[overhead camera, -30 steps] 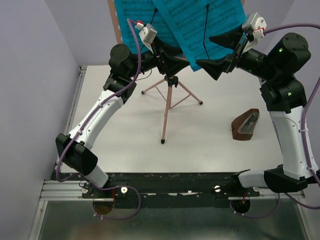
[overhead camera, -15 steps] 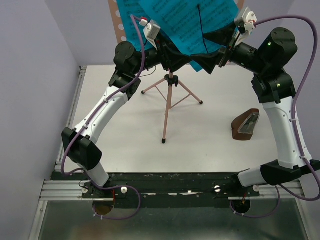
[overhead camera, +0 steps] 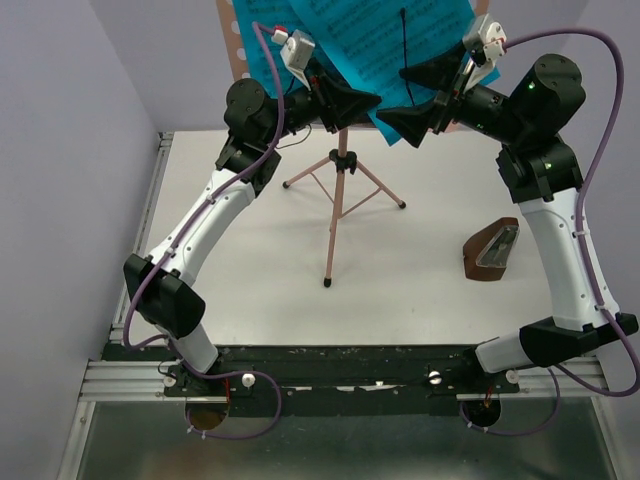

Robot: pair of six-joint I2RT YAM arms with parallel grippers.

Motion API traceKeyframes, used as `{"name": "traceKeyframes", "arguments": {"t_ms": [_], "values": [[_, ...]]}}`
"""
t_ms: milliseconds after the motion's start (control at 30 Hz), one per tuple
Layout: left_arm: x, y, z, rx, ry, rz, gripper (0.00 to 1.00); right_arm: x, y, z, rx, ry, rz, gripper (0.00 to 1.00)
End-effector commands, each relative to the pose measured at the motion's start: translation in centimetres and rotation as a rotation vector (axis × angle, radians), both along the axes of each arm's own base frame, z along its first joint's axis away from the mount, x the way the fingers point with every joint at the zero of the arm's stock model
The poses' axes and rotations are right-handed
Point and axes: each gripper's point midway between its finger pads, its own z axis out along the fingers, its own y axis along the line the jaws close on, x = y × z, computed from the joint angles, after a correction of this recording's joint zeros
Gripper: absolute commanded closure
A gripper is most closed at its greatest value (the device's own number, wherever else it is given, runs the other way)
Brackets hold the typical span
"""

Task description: Pack up the instrument practice props

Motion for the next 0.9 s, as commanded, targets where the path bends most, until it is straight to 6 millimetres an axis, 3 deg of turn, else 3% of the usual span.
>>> {"name": "traceKeyframes", "arguments": {"t_ms": [0,233,700,867], "values": [[-0.9,1.4,3.4,-0.060,-0.055,0.019,0.74,-0.4,-0.2,0.5,0.014,-0.016,0.008,0.04],[-1.4,2.7,4.5,-0.076,-0.059,0.031,1.00,-0.3,-0.2,0.4,0.014,-0.012,0.004,0.04],[-2.0,4.5,6.9,-0.088,-0.142,0.057,1.00,-1.4,-0.1,2.1,0.017,-0.086,0.036,0.05],[-2.5,6.1,9.6,-0.092,-0.242,0.102,1.00,-1.6,-0.5,2.2,0.007,-0.100,0.017,0.05]]}}
